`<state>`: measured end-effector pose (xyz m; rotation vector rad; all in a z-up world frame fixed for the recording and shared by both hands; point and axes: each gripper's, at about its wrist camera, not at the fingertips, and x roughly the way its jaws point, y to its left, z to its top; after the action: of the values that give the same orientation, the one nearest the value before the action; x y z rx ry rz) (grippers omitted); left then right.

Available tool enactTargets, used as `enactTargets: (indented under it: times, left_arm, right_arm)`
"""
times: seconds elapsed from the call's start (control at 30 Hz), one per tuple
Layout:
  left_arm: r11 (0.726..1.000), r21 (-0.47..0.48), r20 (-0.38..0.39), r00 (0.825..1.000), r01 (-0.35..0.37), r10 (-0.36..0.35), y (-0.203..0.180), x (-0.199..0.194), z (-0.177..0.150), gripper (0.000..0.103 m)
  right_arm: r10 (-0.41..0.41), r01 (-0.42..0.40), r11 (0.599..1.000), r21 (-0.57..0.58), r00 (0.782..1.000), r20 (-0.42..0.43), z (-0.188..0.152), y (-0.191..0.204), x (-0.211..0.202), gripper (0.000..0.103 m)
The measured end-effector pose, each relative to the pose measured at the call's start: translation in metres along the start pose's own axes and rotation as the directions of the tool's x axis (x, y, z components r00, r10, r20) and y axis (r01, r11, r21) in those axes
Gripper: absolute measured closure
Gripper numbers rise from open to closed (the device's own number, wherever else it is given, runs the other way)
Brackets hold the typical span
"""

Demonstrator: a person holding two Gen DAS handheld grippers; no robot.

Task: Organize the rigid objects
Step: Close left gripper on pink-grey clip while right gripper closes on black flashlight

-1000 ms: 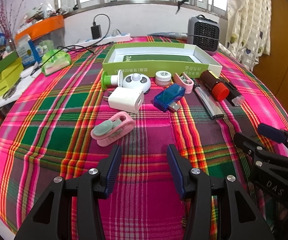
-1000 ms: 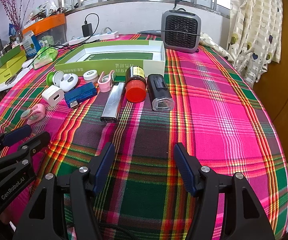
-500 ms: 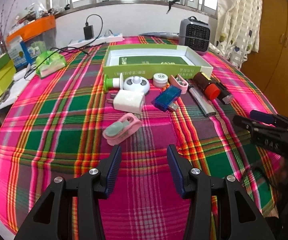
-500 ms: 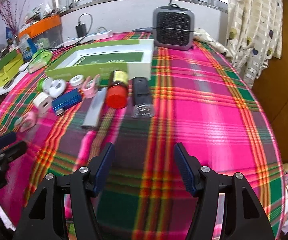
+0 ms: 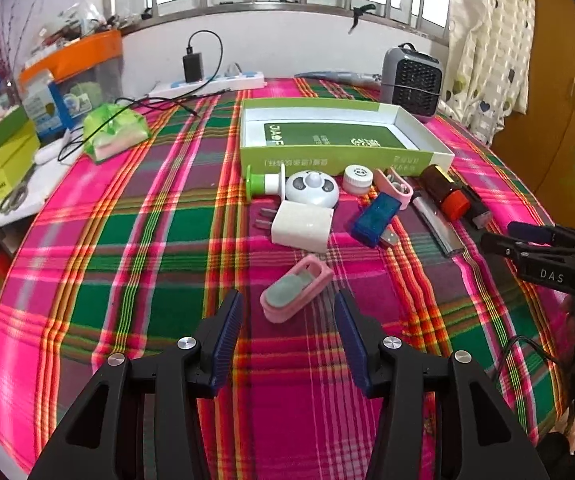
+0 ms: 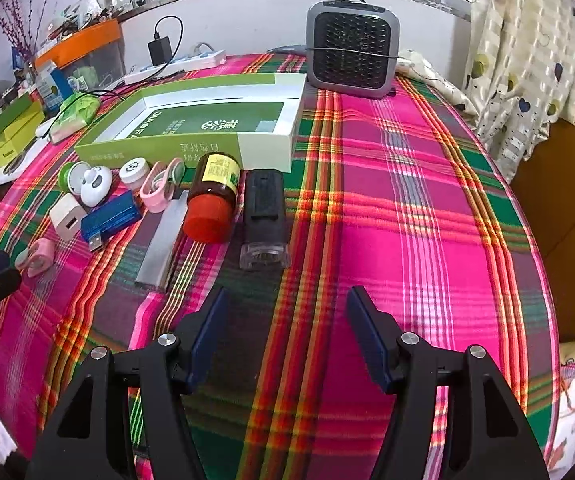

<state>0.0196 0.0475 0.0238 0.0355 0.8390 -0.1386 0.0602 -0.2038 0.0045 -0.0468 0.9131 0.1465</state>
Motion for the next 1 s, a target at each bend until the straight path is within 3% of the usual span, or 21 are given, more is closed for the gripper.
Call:
enactTargets:
  times: [0.57, 1.0]
  left_arm:
    - [0.999, 0.008, -0.075, 0.997, -0.032, 0.032, 0.005, 0.036, 0.017, 0.056]
    - [0.998, -0.012, -0.068, 0.996, -0.057, 0.056, 0.009, 0.043, 0.022, 0.056]
  right_arm:
    - [-0.012, 0.011, 1.000, -0.015, 1.000, -0.017, 0.028, -0.006, 0.021, 0.041]
    - [0.006, -0.006, 0.999, -0.050, 1.000, -0.003, 0.041, -0.002, 0.031, 0.041]
